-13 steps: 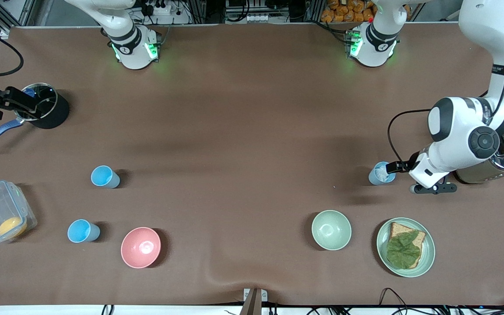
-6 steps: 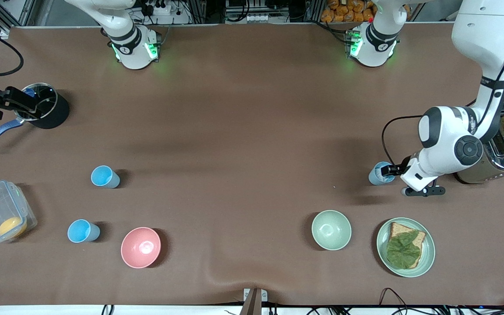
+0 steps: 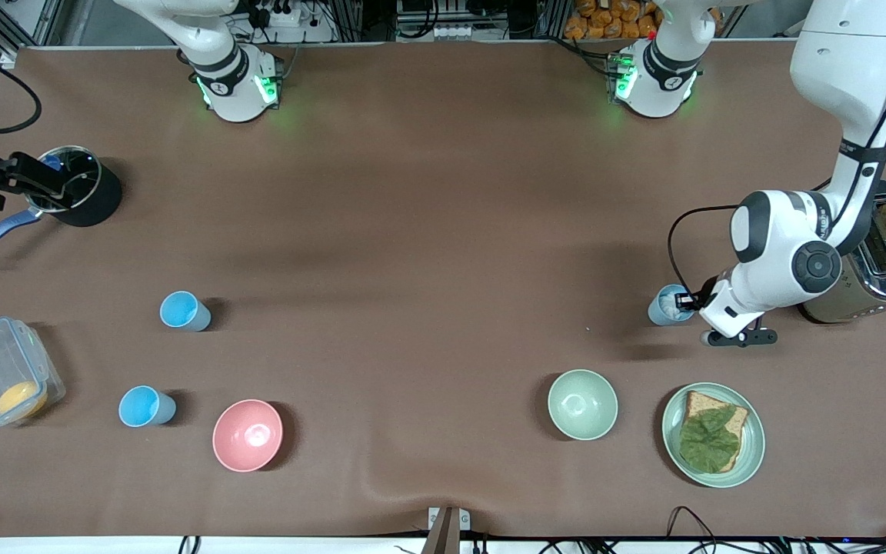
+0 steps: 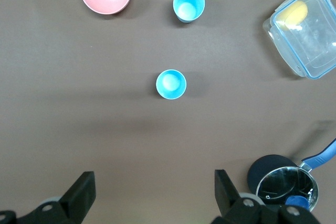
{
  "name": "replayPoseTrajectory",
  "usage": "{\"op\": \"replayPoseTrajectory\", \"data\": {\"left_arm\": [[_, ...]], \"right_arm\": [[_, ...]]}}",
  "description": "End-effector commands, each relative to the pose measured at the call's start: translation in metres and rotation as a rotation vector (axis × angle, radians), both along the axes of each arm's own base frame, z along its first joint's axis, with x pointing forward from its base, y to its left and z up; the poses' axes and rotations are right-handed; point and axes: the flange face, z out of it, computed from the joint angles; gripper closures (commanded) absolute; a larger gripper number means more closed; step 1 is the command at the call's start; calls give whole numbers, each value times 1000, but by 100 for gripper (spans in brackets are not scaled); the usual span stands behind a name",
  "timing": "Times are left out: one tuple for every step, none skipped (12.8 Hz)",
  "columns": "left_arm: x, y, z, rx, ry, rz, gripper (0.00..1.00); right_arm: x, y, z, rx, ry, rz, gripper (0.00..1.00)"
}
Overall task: Stack blue cups with both arms
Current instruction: 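Grasp the blue cup holding tissue with the left gripper and lift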
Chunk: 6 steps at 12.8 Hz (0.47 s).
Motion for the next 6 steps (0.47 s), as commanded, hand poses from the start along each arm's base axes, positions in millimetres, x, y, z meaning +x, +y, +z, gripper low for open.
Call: {"op": "replayPoseTrajectory", "data": {"left_arm": [[9,2,32,-3,-56,4,100],[11,-1,48,-8,-71,6,100],[11,-7,63,-11,-87,2,100],[12,-18,80,-17,-117,-11,100],[14,-27,98,-23,-139,-8,100],[15,-40,112,-36,-131,-4,100]], "right_arm": [[-4,1,5,5,3,-3,0],[-4,1,6,5,0,-3,0],[-4,2,5,5,3,-1,0],[-3,2,5,5,1,-1,0],[-4,2,5,5,3,-1,0],[-4,2,5,5,3,-1,0]]}}
